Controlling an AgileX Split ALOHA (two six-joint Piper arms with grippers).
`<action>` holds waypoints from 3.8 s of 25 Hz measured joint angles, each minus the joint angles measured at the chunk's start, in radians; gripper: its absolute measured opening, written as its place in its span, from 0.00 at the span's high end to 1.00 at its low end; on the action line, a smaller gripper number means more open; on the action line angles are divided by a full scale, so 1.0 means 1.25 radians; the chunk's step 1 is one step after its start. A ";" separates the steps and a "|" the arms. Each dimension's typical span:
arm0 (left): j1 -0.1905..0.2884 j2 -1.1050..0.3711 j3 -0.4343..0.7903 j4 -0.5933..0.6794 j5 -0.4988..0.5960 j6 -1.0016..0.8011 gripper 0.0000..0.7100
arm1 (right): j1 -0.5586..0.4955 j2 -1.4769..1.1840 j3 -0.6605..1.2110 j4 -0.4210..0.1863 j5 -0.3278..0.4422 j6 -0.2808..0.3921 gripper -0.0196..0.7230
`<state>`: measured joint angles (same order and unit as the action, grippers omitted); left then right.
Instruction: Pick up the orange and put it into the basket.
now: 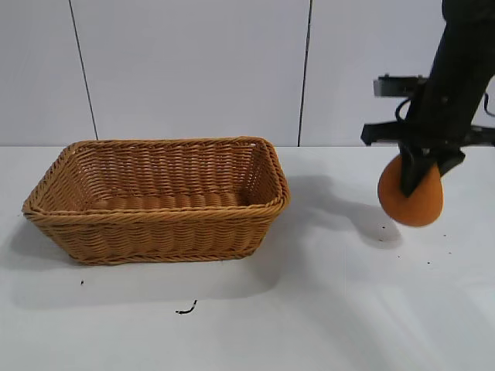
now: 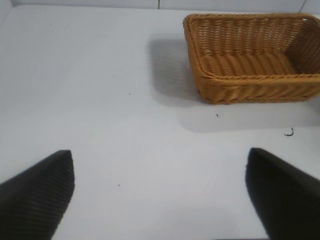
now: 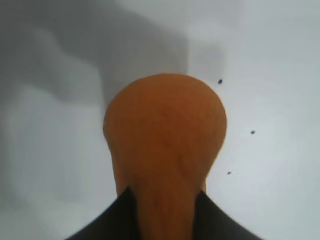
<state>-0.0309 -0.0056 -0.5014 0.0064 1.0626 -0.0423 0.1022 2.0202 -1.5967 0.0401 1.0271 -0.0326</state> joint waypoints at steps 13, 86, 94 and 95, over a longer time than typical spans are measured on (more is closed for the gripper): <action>0.000 0.000 0.000 0.000 0.001 0.000 0.06 | 0.006 -0.007 -0.259 0.009 0.117 0.002 0.90; 0.000 0.000 0.000 0.000 0.001 0.000 0.06 | -0.126 0.234 -0.568 -0.078 0.149 0.018 0.11; 0.000 0.000 0.000 0.000 0.001 0.000 0.06 | -0.128 0.094 -0.331 -0.068 0.151 0.002 0.12; 0.000 0.000 0.000 0.000 0.001 0.000 0.06 | -0.128 0.067 -0.297 -0.068 0.151 0.000 0.12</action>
<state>-0.0309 -0.0056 -0.5014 0.0064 1.0633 -0.0423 -0.0576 2.1034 -1.9675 -0.0445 1.2153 -0.0326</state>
